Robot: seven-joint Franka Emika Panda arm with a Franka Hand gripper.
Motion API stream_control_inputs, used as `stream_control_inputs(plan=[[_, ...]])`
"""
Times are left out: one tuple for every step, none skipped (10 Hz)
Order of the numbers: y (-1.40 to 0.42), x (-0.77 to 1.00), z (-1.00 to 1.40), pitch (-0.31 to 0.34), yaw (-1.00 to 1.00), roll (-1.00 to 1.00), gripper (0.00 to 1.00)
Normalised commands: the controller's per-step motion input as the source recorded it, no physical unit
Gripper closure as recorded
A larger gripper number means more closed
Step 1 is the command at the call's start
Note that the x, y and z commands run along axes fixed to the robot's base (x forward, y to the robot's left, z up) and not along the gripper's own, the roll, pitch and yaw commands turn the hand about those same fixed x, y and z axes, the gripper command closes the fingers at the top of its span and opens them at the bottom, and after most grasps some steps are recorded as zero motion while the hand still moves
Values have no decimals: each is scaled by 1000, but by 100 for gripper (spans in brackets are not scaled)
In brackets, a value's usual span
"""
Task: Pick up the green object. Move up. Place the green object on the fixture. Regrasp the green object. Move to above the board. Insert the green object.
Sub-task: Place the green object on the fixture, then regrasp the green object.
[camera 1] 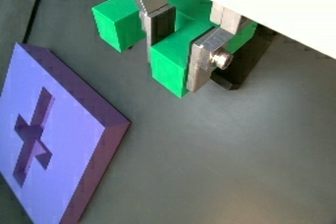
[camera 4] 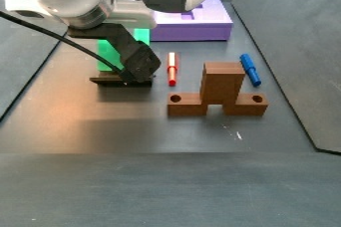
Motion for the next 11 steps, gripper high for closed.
stream_control_inputs(plan=[[31, 0, -257, 63, -106, 0, 100], [46, 0, -309, 34, -57, -6, 100], [63, 0, -334, 14, -49, -29, 100], [80, 6, -317, 23, -49, -6, 100], [97, 0, -249, 43, -14, 0, 100], [0, 0, -54, 0, 0, 137, 100], [0, 0, 0, 0, 0, 0, 100], [0, 0, 0, 0, 0, 0, 0], [-54, 14, 700, 29, 129, 943, 0], [-37, 14, 697, 23, 114, 949, 0], [-20, 3, 671, 9, 100, 971, 0]])
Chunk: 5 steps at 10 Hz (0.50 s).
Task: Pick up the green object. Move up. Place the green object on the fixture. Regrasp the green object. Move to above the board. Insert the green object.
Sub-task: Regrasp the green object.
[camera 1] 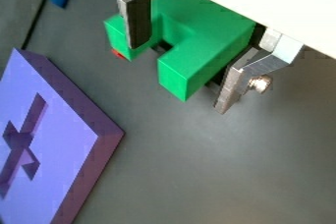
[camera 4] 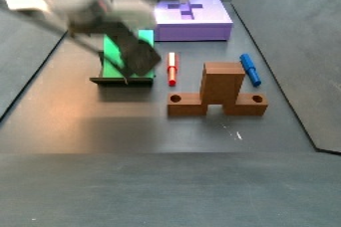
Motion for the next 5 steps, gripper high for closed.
stream_control_inputs(plan=[[-91, 34, 580, 3, 94, 1000, 0], [-111, 51, 477, 0, 77, 1000, 0], [-140, 111, 343, 0, 91, 1000, 0], [-91, 34, 46, 117, 106, 1000, 0], [-97, 26, 46, 123, 103, 1000, 0]])
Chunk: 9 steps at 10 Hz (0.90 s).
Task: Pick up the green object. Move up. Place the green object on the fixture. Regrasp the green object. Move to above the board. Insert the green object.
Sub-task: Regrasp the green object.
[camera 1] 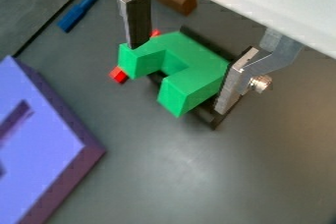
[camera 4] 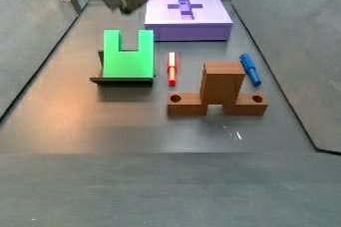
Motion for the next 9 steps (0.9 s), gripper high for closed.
stream_control_inputs(plan=[[-117, 74, 43, 103, 74, 1000, 0], [-126, 89, 43, 100, 66, 1000, 0], [-126, 103, 43, 100, 54, 1000, 0], [-160, 183, 46, 71, 29, 1000, 0], [-191, 214, 43, 6, 9, 1000, 0], [-191, 197, 37, 0, 0, 1000, 0], [-194, 174, 31, 0, 0, 1000, 0], [-191, 211, 26, 0, 0, 1000, 0], [-189, 200, 17, 0, 0, 1000, 0]])
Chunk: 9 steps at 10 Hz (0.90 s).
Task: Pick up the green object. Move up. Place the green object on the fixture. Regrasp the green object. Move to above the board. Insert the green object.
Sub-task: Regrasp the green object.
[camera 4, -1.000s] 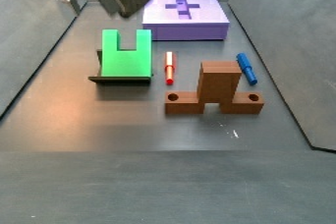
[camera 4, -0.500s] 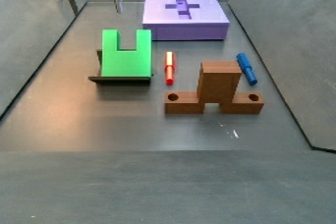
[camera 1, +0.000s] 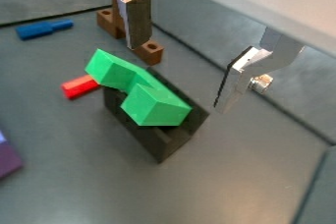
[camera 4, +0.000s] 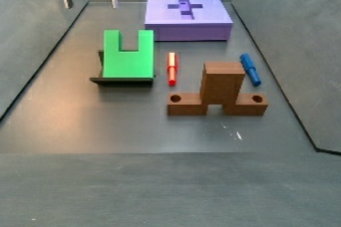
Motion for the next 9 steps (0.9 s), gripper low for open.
stream_control_inputs(plan=[[-194, 171, 14, 6, 0, 1000, 0], [-197, 151, 17, 31, 0, 1000, 0], [-203, 131, 17, 51, 0, 1000, 0], [-206, 114, 77, 251, 0, 1000, 0], [-180, 109, 100, 329, 54, 1000, 0], [0, 140, 77, 357, 271, 1000, 0], [43, 209, 0, 349, 446, 1000, 0], [9, 251, -123, 294, 454, 954, 0], [0, 306, -323, 200, 460, 774, 0]])
